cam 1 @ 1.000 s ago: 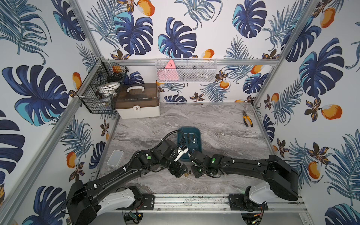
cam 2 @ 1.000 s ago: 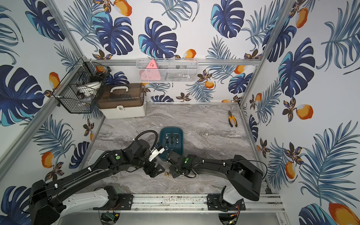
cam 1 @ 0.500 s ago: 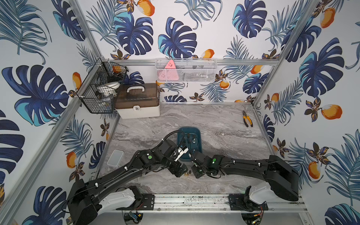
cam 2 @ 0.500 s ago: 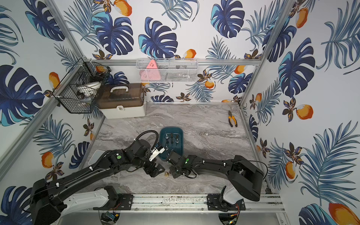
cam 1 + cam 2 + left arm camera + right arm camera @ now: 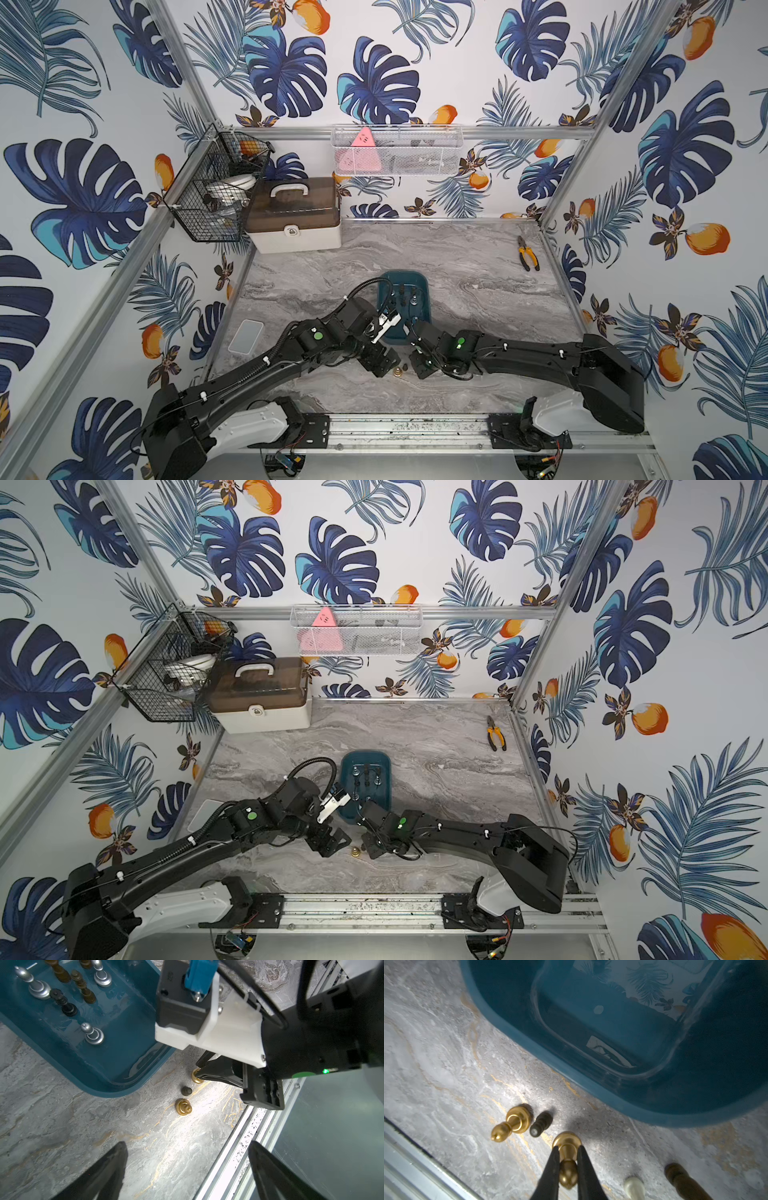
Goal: Put the chess pieces into the storage box
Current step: Pick up the chess piece at the center of the board, then place the chess piece in the storage box.
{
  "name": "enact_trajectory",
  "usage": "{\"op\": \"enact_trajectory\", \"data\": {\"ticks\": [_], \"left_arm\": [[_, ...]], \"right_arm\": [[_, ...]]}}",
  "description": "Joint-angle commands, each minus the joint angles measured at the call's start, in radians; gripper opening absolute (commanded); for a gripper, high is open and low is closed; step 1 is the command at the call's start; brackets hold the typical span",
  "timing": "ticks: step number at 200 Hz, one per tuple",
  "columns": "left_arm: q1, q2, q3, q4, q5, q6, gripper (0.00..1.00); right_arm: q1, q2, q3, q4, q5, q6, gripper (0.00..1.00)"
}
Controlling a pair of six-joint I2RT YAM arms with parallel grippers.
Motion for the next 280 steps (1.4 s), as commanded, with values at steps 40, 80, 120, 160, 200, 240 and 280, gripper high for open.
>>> {"op": "enact_trajectory", "data": {"ticks": [40,80,120,160,200,240,280], "left_arm": [[0.174,-0.060,-0.002,0.040,0.021,-0.026,0.86],[0.254,-0.009,0.024,0.016,-0.017,-0.004,0.86],[0.255,-0.017,0.029,0.018,-0.042,0.025,0.88],[0.255,-0.005,0.032,0.015,-0.047,0.035,0.88],[0.256,0.017,0.035,0.013,-0.038,0.039,0.88],[0.258,0.015,0.031,0.015,-0.043,0.042,0.88],[0.257,0.025,0.035,0.009,-0.050,0.042,0.88]], "right_arm": [[-0.045,-0.100,0.149,-0.113,-0.010,-0.061,0.12],[-0.220,0.005,0.299,-0.099,-0.083,-0.134,0.12],[-0.280,0.206,0.452,-0.094,-0.085,-0.169,0.11],[-0.284,0.329,0.505,-0.093,-0.028,-0.194,0.11],[-0.284,0.408,0.533,-0.089,-0.019,-0.198,0.11],[-0.284,0.442,0.538,-0.087,0.022,-0.203,0.11],[-0.283,0.470,0.541,-0.099,0.038,-0.212,0.11]]}}
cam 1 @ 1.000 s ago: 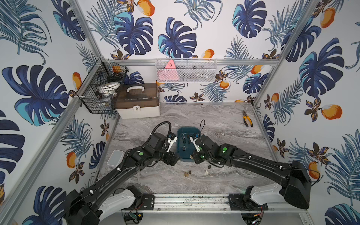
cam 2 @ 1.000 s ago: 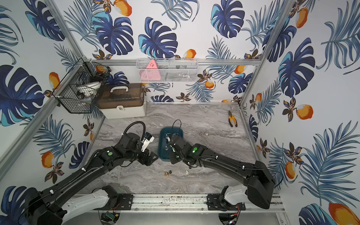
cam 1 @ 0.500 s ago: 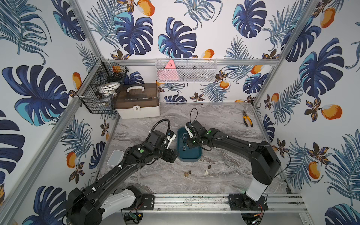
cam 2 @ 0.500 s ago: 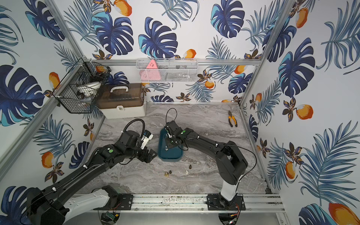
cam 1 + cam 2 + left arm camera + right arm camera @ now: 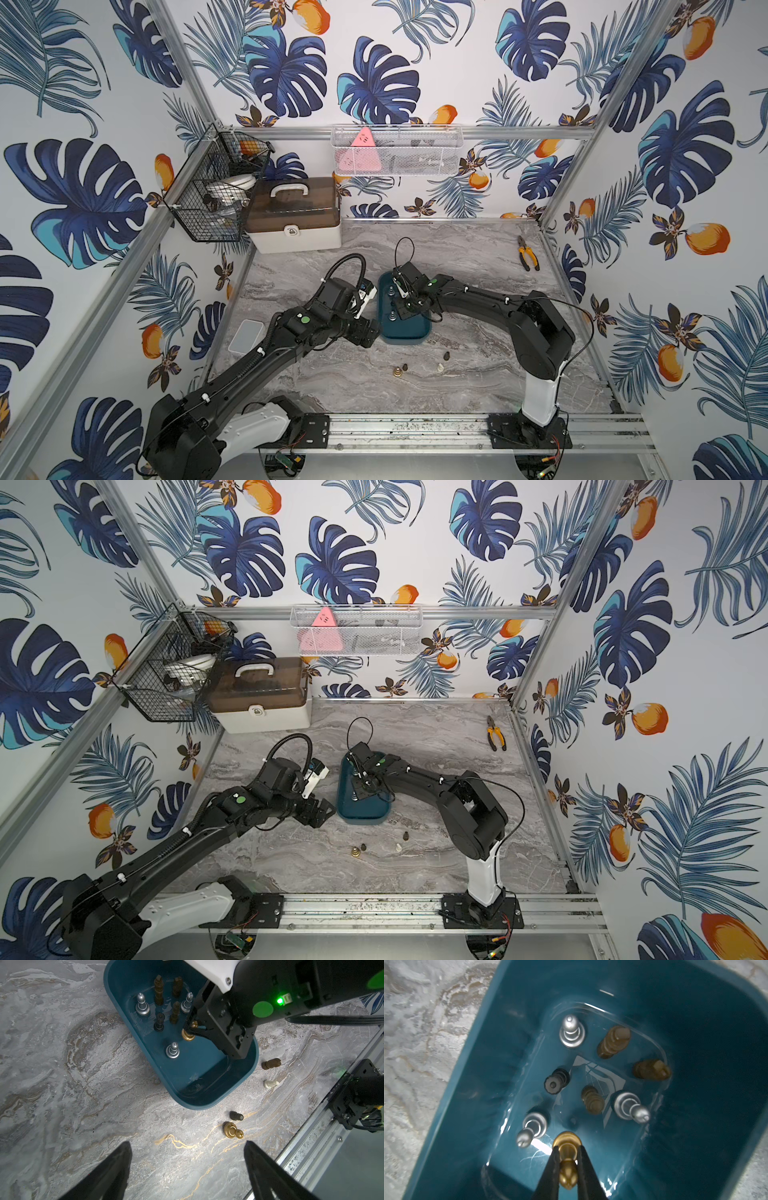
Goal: Put the chess pieces into the storage box
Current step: Place the chess piece in the storage box.
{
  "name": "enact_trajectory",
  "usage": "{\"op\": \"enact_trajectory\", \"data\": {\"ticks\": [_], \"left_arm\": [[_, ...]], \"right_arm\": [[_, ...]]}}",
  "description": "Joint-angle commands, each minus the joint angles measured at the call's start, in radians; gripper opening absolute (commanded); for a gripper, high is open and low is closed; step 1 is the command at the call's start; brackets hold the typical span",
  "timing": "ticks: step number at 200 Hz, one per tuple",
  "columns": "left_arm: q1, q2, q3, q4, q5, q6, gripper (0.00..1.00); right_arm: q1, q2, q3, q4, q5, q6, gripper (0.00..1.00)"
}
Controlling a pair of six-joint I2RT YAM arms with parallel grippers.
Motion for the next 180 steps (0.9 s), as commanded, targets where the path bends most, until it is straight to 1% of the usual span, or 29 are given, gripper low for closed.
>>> {"op": "enact_trajectory", "data": {"ticks": [1,95,137,180], "left_arm": [[0.002,0.004,0.009,-0.005,-0.007,0.015,0.88],[0.001,0.012,0.010,-0.008,-0.014,0.014,0.88],[0.001,0.017,0.012,-0.010,-0.013,0.011,0.88],[0.000,0.015,0.012,-0.013,-0.020,0.012,0.88]], "right_arm": [[0.001,0.011,0.007,-0.013,0.025,-0.012,0.12],[0.005,0.046,0.005,-0.002,0.026,-0.012,0.13],[0.008,0.042,-0.003,0.005,0.040,-0.012,0.22],[0.013,0.046,-0.001,0.007,0.047,-0.010,0.29]]}}
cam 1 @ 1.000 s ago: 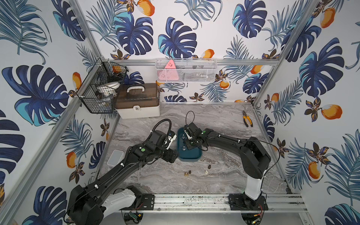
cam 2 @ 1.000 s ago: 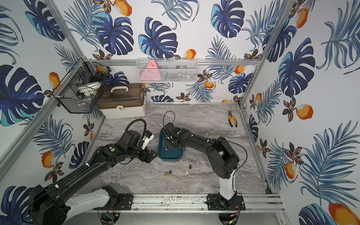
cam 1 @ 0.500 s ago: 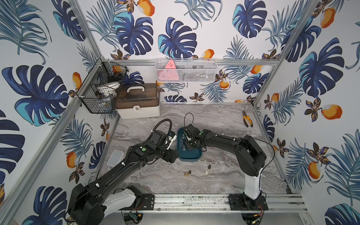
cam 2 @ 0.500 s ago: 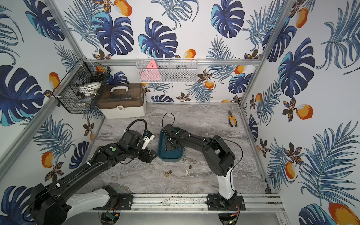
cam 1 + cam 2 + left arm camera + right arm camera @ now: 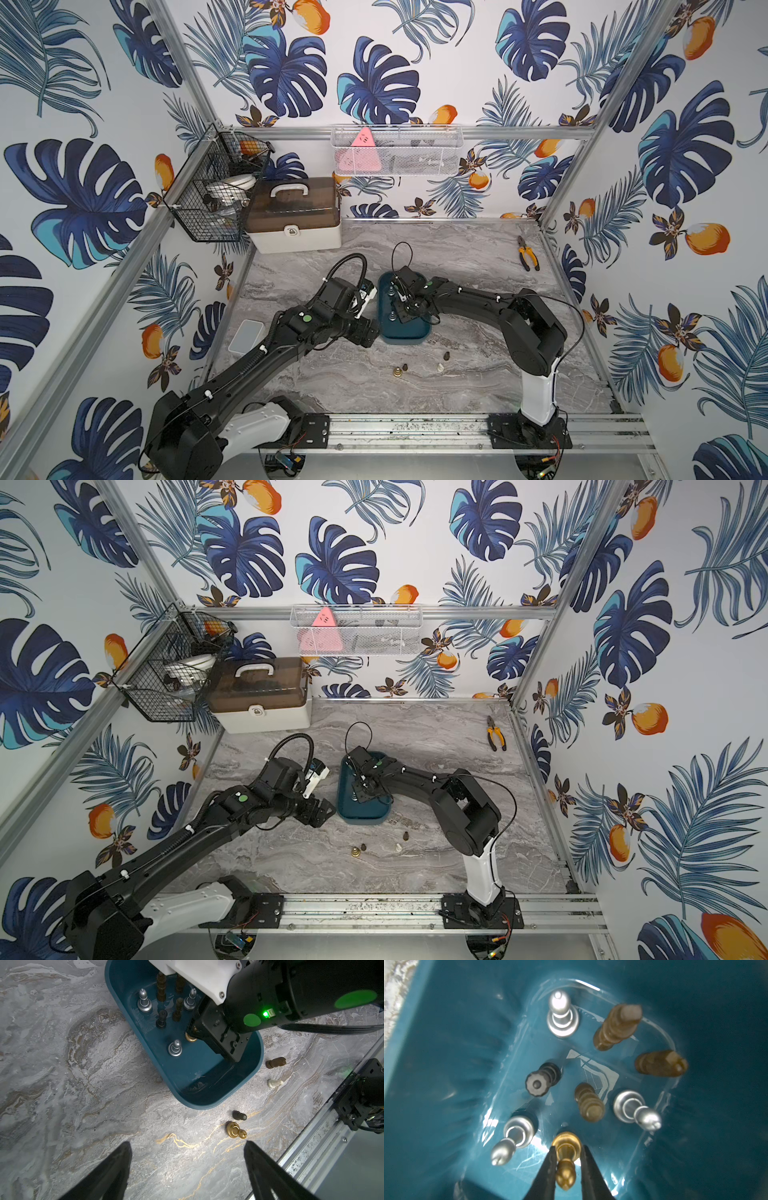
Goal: Put the chess pieces into the storage box
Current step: Place the chess piece in the storage box, then pick up the chess piece at the center of the board.
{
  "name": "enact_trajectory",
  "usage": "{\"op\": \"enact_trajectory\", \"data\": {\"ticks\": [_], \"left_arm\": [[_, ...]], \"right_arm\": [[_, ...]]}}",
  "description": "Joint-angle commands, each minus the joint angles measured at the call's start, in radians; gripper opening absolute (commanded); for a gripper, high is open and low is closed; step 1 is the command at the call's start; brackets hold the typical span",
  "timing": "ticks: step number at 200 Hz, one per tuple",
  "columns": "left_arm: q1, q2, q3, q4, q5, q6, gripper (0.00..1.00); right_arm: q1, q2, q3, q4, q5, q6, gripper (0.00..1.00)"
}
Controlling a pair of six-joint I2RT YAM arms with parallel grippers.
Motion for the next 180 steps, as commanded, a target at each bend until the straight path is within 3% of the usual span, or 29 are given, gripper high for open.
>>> {"op": "enact_trajectory", "data": {"ticks": [1,68,139,163,180], "left_arm": [[0.001,-0.001,0.007,-0.006,-0.013,0.012,0.88],[0.001,-0.014,0.004,0.002,-0.009,0.007,0.89],[-0.006,-0.024,0.029,0.132,0.086,-0.006,0.89],[-0.041,0.048,0.101,0.109,0.074,0.038,0.88],[-0.123,0.102,0.155,0.081,0.004,0.085,0.88]], "right_arm": [[0.005,0.001,0.002,0.007,0.017,-0.009,0.29],[0.008,-0.059,0.038,-0.018,0.017,-0.011,0.46],[-0.009,-0.327,-0.080,-0.025,-0.015,0.054,0.49],[-0.040,-0.423,-0.150,-0.044,-0.045,0.092,0.50],[-0.072,-0.481,-0.203,-0.064,-0.075,0.120,0.50]]}}
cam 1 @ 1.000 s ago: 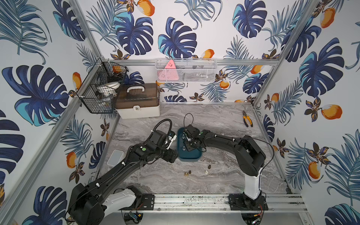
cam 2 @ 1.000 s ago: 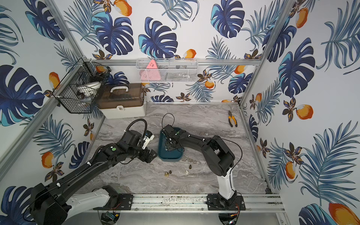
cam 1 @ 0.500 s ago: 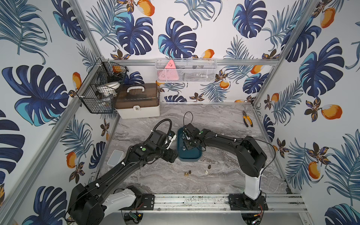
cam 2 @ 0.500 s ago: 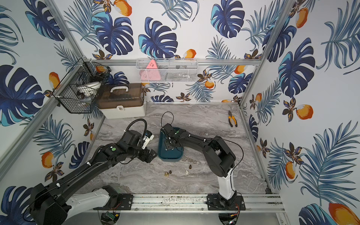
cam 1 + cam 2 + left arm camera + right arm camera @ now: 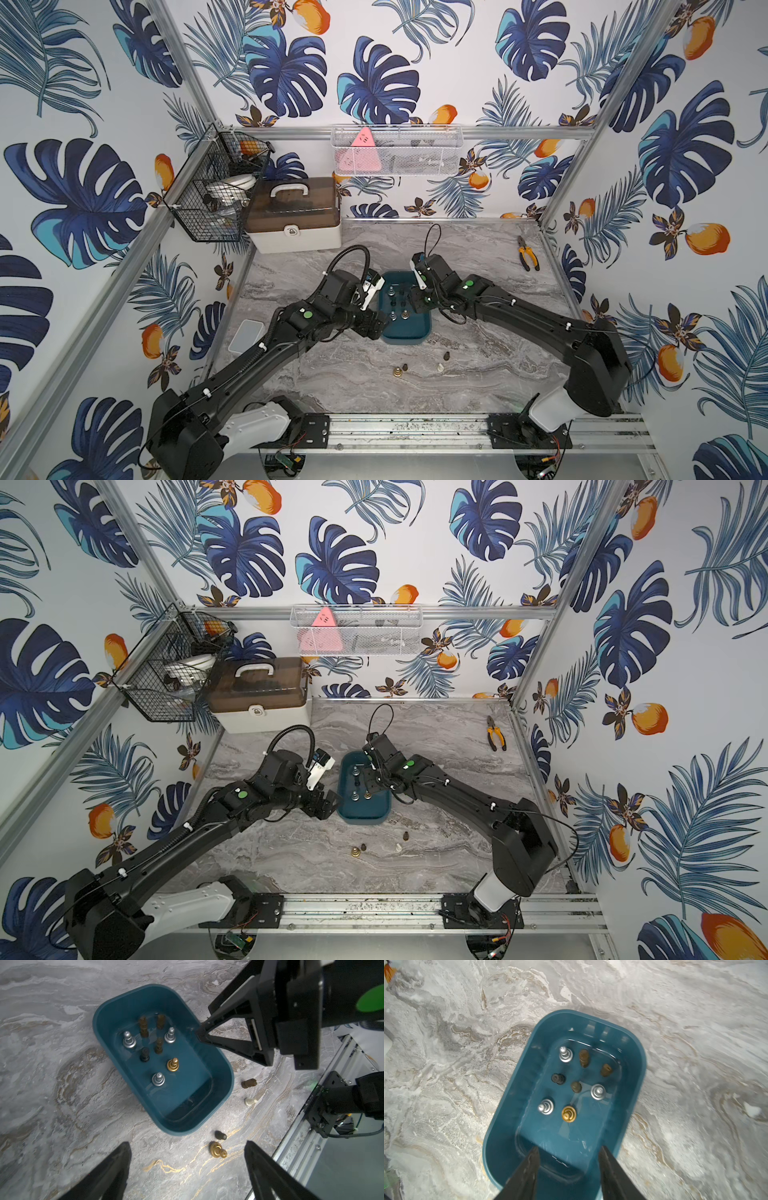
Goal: Put the chess pieces into the storage box
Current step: Pick up the chess piece at the center of the board.
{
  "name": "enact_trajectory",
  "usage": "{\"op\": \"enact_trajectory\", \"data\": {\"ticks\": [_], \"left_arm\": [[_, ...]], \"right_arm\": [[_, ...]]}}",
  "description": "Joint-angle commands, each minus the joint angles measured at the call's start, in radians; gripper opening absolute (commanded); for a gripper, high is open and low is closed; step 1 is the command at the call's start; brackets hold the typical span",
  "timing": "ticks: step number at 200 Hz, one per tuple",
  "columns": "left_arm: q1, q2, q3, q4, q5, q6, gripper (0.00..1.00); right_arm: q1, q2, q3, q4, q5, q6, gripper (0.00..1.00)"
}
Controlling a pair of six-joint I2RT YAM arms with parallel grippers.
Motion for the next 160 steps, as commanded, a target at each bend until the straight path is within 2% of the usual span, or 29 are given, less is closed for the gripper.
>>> {"op": "enact_trajectory", "data": {"ticks": [1,25,69,118,160], "left_arm": [[-0.075,0.052,0.059,0.002,-0.054,0.079,0.88],[-0.185,0.118,0.103,0.000,-0.076,0.132,0.89],[-0.284,0.215,0.138,-0.028,0.011,0.212,0.90],[-0.320,0.226,0.118,-0.054,0.019,0.260,0.96],[-0.321,0.247,0.127,-0.082,0.010,0.289,0.99]], "right_arm": [[-0.032,-0.062,-0.055,-0.056,-0.049,0.057,0.49],[-0.067,-0.132,-0.131,-0.117,-0.062,0.093,0.50],[-0.076,-0.246,-0.259,-0.183,-0.098,0.166,0.49],[-0.073,-0.275,-0.346,-0.207,-0.142,0.218,0.45],[-0.032,-0.232,-0.349,-0.232,-0.106,0.240,0.42]]}}
